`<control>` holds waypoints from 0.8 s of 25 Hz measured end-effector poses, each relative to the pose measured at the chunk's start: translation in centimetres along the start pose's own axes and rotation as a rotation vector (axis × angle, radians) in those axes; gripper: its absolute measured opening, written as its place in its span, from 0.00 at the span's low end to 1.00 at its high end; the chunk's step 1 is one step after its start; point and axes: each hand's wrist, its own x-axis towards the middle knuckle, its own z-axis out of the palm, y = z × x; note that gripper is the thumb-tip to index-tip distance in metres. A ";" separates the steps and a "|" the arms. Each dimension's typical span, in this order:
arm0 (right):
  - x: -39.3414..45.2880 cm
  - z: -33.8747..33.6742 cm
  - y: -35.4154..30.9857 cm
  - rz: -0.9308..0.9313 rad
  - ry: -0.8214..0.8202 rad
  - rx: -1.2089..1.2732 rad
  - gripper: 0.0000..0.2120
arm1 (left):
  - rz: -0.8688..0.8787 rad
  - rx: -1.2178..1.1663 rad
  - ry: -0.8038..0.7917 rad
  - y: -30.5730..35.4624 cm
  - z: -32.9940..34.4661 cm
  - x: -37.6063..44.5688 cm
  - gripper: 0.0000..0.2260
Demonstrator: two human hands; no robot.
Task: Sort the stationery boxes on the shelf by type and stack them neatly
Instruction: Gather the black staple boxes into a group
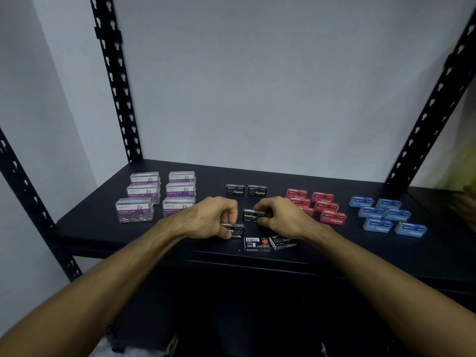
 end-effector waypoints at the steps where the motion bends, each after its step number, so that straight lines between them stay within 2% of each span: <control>1: 0.0 0.1 -0.1 0.002 0.010 -0.011 0.13 | 0.000 0.021 -0.014 0.1 0.0 0.1 0.12; 3: -0.1 0.0 -0.2 0.013 0.029 -0.020 0.08 | 0.009 0.072 -0.050 0.1 0.1 0.3 0.14; 5: -0.2 -0.3 -0.3 0.032 0.043 -0.007 0.06 | 0.025 0.073 -0.055 0.2 0.1 0.6 0.10; 9: -0.4 -1.4 -0.6 0.040 0.104 0.031 0.02 | 0.006 -0.061 0.078 0.5 0.0 1.0 0.10; 13: -0.2 -2.0 -0.9 0.033 0.118 0.018 0.03 | 0.000 -0.139 0.190 0.9 0.3 1.4 0.14; 20: -0.3 -0.3 -0.5 0.038 0.074 0.073 0.03 | -0.044 -0.019 0.173 0.6 0.6 1.8 0.15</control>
